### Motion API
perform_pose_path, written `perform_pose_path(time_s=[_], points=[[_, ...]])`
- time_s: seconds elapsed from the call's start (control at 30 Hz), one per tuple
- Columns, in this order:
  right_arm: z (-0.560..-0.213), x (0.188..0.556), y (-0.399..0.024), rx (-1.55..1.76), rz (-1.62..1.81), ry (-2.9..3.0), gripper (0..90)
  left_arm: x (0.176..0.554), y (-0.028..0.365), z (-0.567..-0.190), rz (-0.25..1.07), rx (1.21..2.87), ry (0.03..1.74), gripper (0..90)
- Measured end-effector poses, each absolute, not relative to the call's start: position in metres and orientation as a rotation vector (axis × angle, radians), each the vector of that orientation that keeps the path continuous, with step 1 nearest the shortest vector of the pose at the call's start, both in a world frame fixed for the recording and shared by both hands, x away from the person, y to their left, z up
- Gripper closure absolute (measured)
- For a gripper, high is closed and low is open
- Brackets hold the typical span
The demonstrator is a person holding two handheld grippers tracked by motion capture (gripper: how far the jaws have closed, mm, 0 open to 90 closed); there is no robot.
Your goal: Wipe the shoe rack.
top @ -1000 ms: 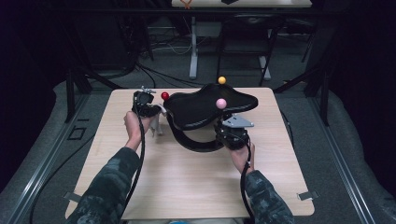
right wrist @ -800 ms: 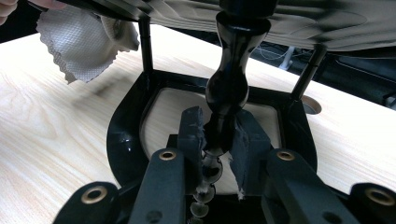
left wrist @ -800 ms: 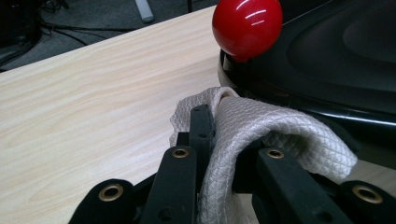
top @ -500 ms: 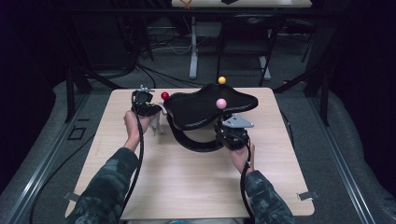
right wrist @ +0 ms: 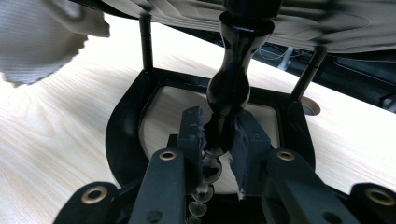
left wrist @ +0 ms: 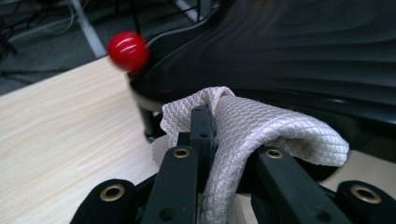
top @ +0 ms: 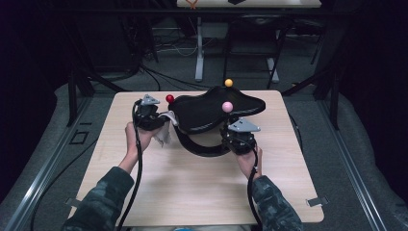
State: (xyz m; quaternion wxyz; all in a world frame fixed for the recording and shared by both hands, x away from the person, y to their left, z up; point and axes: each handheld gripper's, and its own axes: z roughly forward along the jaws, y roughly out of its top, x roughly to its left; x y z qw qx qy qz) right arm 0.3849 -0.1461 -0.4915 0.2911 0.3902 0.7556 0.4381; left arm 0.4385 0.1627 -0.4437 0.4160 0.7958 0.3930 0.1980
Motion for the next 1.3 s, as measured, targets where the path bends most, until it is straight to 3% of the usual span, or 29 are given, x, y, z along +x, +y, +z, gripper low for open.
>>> perform_pose_path(time_s=[0.43, 0.9, 1.3], points=[[-0.492, 0.385, -0.146, 1.043, 1.166, 2.006, 75.1, 0.397, 0.153, -0.424, 0.508, 2.011, 0.863, 82.9], [-0.491, 0.386, -0.145, 1.031, 1.166, 2.018, 75.3, 0.378, 0.158, -0.425, 0.488, 2.008, 0.802, 82.9], [-0.493, 0.39, -0.133, 0.937, 1.196, 2.062, 75.6, 0.364, 0.208, -0.462, 0.493, 2.06, 0.938, 82.8]])
